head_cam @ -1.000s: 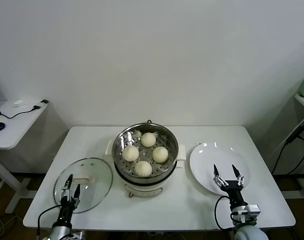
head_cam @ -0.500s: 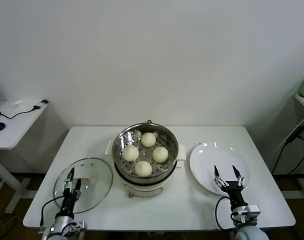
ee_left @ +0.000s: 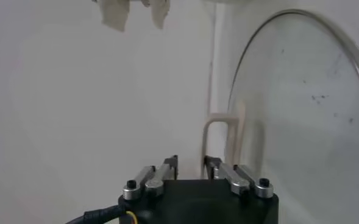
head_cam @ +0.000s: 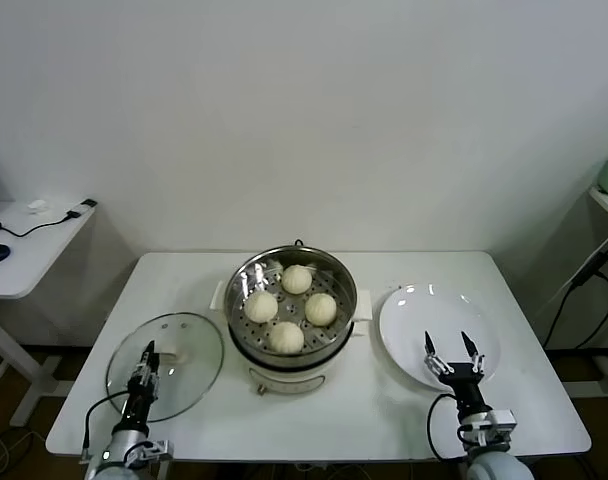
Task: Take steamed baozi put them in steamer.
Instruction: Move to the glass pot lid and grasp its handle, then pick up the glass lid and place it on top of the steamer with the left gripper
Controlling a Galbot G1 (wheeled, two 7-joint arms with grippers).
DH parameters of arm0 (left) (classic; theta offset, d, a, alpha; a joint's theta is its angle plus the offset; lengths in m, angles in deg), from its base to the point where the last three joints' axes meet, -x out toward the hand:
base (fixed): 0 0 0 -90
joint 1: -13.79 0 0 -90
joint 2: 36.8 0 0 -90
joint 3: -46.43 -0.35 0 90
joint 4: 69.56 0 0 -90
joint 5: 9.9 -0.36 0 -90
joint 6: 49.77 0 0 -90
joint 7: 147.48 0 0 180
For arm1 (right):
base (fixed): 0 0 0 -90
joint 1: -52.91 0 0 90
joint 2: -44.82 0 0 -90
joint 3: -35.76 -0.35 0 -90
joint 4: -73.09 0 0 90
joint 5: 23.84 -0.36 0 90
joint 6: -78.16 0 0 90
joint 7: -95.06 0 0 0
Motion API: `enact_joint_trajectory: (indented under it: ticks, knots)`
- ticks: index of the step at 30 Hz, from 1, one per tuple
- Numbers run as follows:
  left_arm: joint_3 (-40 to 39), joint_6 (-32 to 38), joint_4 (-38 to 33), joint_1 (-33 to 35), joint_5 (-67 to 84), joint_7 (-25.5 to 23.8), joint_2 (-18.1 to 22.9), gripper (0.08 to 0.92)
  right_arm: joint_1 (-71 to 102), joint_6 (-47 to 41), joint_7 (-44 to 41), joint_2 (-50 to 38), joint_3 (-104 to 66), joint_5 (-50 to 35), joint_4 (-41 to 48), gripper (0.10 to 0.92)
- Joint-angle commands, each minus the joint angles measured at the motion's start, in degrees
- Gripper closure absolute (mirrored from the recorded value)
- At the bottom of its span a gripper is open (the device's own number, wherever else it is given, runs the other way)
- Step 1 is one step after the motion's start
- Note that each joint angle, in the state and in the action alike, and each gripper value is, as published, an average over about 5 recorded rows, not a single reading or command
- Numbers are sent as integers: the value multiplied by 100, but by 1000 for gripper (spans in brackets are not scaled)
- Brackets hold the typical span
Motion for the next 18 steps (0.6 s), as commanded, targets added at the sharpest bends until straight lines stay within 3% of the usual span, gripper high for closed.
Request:
enact_joint_trajectory:
  ticks: [1,6,10,18]
  knots:
    - [9,89,434,-160,20,136,8,706,20,-5,11,2,11,18,-32,203]
    - [94,142,168,-88,83,156,-21,844,49,-10,21,-11,0,36,-102,203]
    - [271,45,-625,177,271,-27,-108,875,73,-22,33,-55,-19,69,-184,203]
    - [756,-955,-2888,979,1323,-1371,-682,875,82,-280,228,-162,-43,226,-341,203]
